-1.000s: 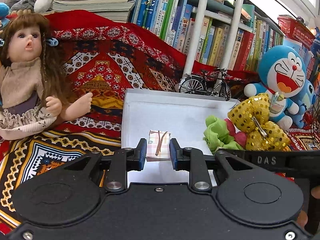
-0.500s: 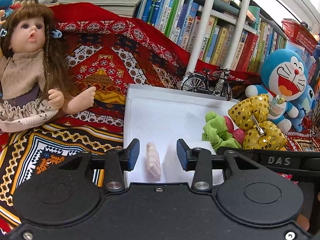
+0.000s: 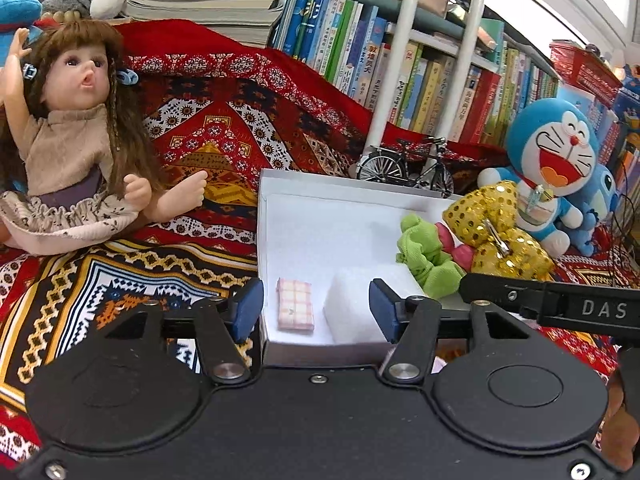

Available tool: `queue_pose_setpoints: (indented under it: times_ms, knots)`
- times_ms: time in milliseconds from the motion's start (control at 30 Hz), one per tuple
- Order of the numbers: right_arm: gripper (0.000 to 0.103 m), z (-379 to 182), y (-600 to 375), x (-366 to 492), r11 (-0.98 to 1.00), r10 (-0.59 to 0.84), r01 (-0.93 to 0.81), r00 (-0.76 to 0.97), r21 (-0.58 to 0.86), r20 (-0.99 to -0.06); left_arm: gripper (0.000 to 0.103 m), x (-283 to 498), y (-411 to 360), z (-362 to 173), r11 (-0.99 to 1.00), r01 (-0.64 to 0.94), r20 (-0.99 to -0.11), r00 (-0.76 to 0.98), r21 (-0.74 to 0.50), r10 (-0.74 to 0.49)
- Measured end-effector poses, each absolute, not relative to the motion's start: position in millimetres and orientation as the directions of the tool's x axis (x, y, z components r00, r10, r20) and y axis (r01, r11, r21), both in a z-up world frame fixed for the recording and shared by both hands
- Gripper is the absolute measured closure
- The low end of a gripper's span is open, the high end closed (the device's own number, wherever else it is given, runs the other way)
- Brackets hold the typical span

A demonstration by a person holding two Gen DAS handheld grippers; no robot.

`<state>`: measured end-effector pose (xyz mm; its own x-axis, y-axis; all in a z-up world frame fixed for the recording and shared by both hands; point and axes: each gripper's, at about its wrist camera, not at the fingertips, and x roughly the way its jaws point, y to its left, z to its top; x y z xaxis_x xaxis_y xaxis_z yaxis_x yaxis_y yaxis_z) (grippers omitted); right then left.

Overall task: Organize soft objects
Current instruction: 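Lower the packet and cork tag into the box and open both tools, then move the left tool to the navy floral cloth while the right tool moves to the purple plush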

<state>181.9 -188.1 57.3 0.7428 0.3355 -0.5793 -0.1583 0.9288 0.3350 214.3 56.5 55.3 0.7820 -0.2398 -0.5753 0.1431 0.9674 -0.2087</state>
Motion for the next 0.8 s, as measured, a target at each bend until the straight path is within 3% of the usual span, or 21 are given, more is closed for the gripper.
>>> queue_pose_setpoints:
  times_ms: [333, 567, 800]
  knots:
    - [0.026, 64, -192, 128, 0.956, 0.281, -0.184, 0.805, 0.230, -0.522, 0.039, 169, 60, 58, 0.960, 0.195, -0.537, 0.798, -0.200, -0.274]
    - [0.020, 65, -186, 100, 0.971, 0.237, -0.195, 0.836, 0.136, -0.495, 0.028, 142, 56, 60, 0.957, 0.234, -0.510, 0.810, -0.170, -0.288]
    - [0.015, 63, -188, 79, 0.980, 0.198, -0.182, 0.859, 0.080, -0.472, 0.024, 120, 49, 59, 0.956, 0.264, -0.495, 0.819, -0.127, -0.292]
